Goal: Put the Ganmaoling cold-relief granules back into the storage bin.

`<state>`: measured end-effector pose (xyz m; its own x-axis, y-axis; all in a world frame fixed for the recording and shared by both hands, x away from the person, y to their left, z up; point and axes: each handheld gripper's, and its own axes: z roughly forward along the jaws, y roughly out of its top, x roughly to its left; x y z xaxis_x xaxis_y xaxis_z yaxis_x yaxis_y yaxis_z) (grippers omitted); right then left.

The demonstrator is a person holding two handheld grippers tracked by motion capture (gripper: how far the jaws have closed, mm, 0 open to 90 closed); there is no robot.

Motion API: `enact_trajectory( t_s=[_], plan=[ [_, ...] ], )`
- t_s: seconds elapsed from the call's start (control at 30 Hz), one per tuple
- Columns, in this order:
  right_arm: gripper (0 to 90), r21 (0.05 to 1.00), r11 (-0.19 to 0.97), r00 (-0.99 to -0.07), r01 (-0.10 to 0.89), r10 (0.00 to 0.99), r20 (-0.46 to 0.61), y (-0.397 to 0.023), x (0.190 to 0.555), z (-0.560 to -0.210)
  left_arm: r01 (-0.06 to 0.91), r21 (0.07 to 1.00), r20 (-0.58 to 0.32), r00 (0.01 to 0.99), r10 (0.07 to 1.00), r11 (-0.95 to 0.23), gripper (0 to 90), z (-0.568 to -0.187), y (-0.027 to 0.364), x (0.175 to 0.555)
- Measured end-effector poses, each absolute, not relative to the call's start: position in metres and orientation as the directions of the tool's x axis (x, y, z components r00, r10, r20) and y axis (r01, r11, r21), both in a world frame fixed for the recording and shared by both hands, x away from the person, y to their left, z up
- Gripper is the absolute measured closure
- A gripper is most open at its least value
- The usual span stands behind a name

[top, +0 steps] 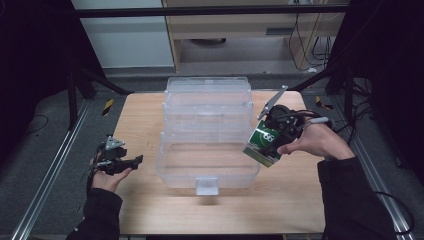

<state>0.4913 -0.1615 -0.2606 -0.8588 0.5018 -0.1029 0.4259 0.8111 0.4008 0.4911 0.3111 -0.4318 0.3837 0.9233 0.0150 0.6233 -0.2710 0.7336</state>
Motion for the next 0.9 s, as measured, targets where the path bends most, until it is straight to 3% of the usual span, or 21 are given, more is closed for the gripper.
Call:
enact_trajectory(
  t_s=[0.5,0.9],
  plan=[
    [17.3,0.384,0.859,-0.919,0.339,0.389,-0.059,-0.134,0.510,-0.268,0.629,0.728,0.015,0.384,0.923,-0.273,30.4,-0.433,0.312,0.492],
    [17.2,0.371,0.904,-0.963,0.212,0.257,-0.077,-0.118,0.520,-0.277,0.630,0.726,0.017,0.385,0.923,-0.276,30.5,-0.434,0.312,0.492]
  ],
)
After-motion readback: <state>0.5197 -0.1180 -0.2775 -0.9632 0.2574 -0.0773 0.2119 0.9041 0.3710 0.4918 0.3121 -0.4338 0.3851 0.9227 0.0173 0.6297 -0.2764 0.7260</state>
